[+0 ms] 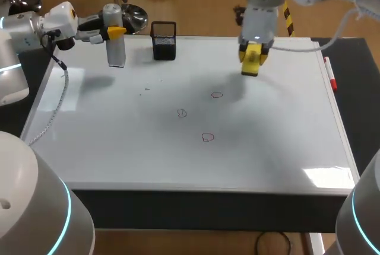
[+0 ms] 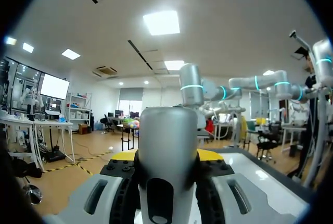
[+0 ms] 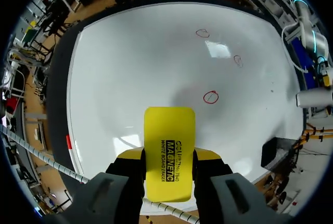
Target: Pick up the inspection probe, press it on each red-marked spot on the whiteboard one by one, put down the probe, pick up the eraser, and wipe off all the red marks.
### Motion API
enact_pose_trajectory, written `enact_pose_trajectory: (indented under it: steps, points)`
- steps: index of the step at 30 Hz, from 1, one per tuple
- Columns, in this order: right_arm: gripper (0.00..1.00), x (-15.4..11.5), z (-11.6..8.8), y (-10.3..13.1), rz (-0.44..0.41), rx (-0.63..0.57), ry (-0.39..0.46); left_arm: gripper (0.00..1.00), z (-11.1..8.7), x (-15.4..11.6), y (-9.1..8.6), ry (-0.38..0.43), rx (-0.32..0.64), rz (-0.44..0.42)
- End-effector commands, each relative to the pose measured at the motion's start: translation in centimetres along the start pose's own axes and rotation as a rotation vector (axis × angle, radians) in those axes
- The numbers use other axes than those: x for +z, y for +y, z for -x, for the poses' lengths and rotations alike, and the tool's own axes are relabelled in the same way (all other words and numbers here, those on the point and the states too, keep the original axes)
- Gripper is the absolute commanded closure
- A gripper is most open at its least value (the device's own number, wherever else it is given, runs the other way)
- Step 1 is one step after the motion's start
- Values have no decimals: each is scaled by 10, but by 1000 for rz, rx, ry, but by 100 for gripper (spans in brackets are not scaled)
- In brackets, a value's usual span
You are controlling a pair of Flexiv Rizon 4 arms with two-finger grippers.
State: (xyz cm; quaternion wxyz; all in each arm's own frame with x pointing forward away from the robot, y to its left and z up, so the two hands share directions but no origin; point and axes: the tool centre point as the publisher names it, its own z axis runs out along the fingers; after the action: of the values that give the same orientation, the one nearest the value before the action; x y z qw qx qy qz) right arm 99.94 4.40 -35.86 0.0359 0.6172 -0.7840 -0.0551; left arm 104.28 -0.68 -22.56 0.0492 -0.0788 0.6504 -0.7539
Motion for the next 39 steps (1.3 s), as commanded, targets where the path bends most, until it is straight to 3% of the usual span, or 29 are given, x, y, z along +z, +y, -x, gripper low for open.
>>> enact_pose_trajectory:
  steps: [1, 18, 23, 34, 39]
  points:
    - [100, 6, 22, 15, -18, -22, 14, 100, -2, 0, -2, -4, 2, 1]
    - [100, 24, 96, 82, -9, -110, 20, 100, -2, 0, -2, -4, 2, 1]
    - [100, 34, 113, 98, 12, -95, -18, 100, -2, 0, -2, -4, 2, 1]
    - [100, 60, 149, 125, 18, -115, -7, 100, -2, 0, -2, -4, 2, 1]
    - [100, 71, 160, 126, 15, -116, -15, 100, -2, 0, -2, -4, 2, 1]
